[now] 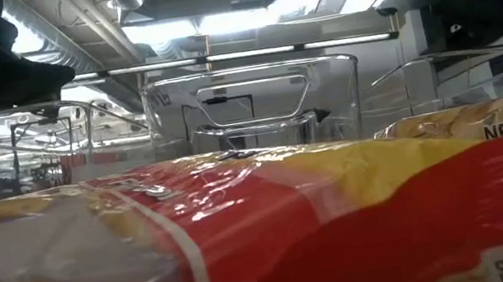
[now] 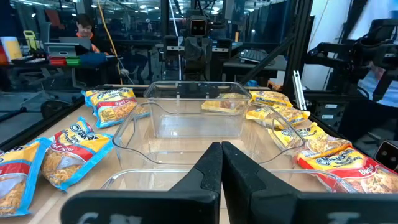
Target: Sort Maruchan noodles
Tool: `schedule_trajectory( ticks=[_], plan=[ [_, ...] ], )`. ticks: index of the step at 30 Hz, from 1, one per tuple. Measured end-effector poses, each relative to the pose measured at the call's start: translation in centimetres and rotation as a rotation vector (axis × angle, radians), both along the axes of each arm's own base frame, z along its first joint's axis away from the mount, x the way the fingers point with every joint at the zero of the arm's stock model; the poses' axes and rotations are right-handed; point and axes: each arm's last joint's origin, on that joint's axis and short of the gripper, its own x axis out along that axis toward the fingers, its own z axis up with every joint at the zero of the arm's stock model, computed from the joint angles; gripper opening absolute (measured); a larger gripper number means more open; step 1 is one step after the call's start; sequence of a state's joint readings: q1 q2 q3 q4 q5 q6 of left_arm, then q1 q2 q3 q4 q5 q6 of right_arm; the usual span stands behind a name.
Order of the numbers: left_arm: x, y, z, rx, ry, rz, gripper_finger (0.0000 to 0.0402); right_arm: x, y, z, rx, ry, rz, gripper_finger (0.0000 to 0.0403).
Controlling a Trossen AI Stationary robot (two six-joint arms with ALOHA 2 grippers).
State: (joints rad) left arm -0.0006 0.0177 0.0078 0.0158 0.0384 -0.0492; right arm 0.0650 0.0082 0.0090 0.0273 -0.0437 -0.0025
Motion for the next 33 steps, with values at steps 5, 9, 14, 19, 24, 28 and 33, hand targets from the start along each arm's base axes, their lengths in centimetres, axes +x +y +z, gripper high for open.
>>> schedule_trajectory(
  ticks=[5, 9, 14, 19, 24, 28, 33],
  plan=[
    [0.0, 0.0, 0.0, 0.000, 0.000, 0.000, 0.0000, 0.0, 0.0, 0.0, 0.000, 0.000, 0.000, 0.0021],
    [0.0, 0.0, 0.0, 0.000, 0.000, 0.000, 0.0000, 0.0, 0.0, 0.1, 0.022, -0.005, 0.001, 0.0021],
    [0.0, 0.0, 0.0, 0.000, 0.000, 0.000, 0.0000, 0.0, 0.0, 0.3, 0.048, -0.025, 0.006, 0.0021],
    [0.0, 0.0, 0.0, 0.000, 0.000, 0.000, 0.0000, 0.0, 0.0, 0.3, 0.116, -0.018, 0.004, 0.0021],
    [0.0, 0.0, 0.2, -0.002, -0.028, 0.010, 0.0000, 0.0, 0.0, 0.3, 0.250, -0.002, 0.006, 0.0021],
    [-0.2, 0.1, 1.9, -0.270, -0.189, 0.001, 0.0000, 0.0, -0.2, 0.4, 0.408, -0.012, -0.050, 0.0021],
    [-1.1, 0.9, 4.2, -0.473, -0.495, 0.203, 0.0000, -0.1, -0.9, 0.9, 0.645, -0.119, -0.256, 0.0021]
  ],
)
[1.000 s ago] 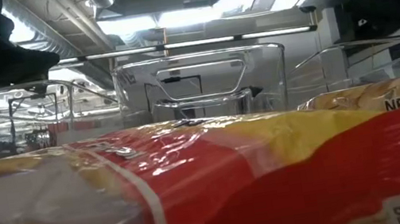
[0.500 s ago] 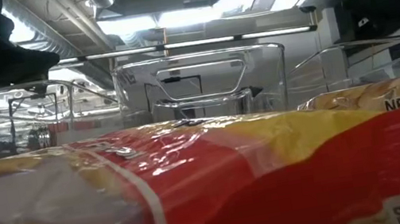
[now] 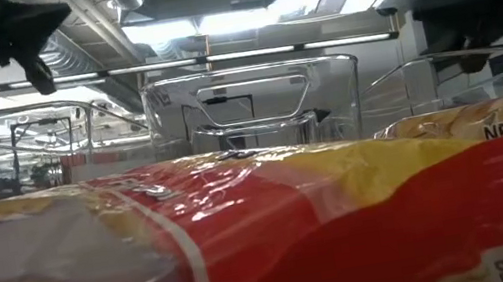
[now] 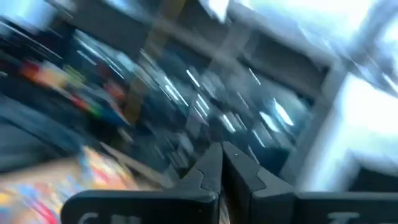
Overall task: Sort Maruchan noodles
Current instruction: Put the blue noodle pack into the middle transparent bin
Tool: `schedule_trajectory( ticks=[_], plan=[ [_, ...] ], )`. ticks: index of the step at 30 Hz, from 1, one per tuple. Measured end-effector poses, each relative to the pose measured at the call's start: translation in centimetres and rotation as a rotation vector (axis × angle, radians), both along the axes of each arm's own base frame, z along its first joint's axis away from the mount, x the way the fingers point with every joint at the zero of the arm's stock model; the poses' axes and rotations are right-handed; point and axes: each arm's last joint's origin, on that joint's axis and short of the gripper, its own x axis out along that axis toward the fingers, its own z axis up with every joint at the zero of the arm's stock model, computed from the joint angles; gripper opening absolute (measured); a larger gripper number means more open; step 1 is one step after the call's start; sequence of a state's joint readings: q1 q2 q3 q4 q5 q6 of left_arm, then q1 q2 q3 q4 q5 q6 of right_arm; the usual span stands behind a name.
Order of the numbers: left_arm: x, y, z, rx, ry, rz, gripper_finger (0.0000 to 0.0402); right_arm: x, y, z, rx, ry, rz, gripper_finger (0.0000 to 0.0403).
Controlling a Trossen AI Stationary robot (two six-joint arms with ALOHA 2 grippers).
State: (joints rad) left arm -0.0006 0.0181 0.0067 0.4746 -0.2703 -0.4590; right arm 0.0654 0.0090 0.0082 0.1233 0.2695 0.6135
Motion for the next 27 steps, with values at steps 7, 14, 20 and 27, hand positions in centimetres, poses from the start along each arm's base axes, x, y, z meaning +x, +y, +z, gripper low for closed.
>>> schedule_trajectory(
  ticks=[7, 14, 20, 27],
  plan=[
    [-1.0, 0.9, 1.0, -0.057, -0.031, 0.387, 0.0000, -0.3, -0.6, 0.5, 0.034, -0.058, -0.219, 0.0021],
    [-2.6, 0.9, 3.4, -0.003, -0.261, 0.379, 0.0000, -0.4, -0.6, 1.0, 0.102, -0.128, -0.199, 0.0021],
    [-3.0, 0.6, 9.8, 0.214, -0.180, 0.337, 0.0000, -0.4, -0.6, 1.1, 0.106, -0.136, -0.210, 0.0021],
    [3.0, 1.8, 15.8, 0.417, 0.551, 0.428, 0.0000, -0.4, -0.7, 0.9, 0.105, -0.119, -0.233, 0.0021]
  ],
)
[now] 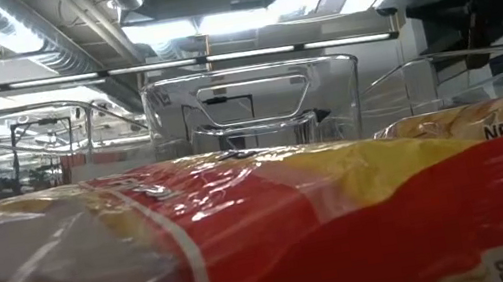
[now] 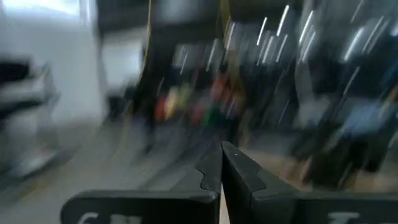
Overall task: Sort Maruchan noodles
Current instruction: Put the blue noodle pack into the middle transparent bin
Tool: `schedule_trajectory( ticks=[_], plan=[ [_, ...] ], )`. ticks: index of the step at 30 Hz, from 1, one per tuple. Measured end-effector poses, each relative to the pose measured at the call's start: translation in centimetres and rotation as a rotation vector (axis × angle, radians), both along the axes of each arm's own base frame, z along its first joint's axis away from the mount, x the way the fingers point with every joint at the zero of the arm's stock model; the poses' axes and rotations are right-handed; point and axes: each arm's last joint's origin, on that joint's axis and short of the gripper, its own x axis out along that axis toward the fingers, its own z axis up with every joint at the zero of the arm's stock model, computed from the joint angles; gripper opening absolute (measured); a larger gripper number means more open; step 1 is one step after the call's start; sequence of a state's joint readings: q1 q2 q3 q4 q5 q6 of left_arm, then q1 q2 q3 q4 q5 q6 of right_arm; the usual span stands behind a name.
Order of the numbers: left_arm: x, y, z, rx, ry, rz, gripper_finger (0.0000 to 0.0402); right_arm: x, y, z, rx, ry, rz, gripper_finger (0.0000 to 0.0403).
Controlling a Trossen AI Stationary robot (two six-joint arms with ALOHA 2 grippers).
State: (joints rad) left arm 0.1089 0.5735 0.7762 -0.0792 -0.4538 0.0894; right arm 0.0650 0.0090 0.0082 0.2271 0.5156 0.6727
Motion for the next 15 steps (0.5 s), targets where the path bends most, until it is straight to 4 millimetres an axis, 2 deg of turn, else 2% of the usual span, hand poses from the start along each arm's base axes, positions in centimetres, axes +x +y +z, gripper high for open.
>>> schedule_trajectory(
  ticks=[3, 7, 10, 15],
  plan=[
    [3.1, 1.4, 1.2, -0.007, 0.213, 0.108, 0.0000, 0.0, 0.0, -0.1, -0.003, 0.008, 0.006, 0.0021],
    [6.9, 4.1, 2.4, 0.036, 0.386, 0.152, 0.0000, 0.1, 0.0, -0.3, -0.011, 0.036, 0.008, 0.0021],
    [9.6, 6.6, 1.7, -0.017, 0.477, 0.064, 0.0000, 0.1, 0.0, -0.5, -0.013, 0.054, 0.011, 0.0021],
    [12.8, 11.5, 0.3, -0.185, 0.481, -0.092, 0.0000, 0.2, 0.1, -0.5, -0.021, 0.056, 0.048, 0.0021]
  ],
)
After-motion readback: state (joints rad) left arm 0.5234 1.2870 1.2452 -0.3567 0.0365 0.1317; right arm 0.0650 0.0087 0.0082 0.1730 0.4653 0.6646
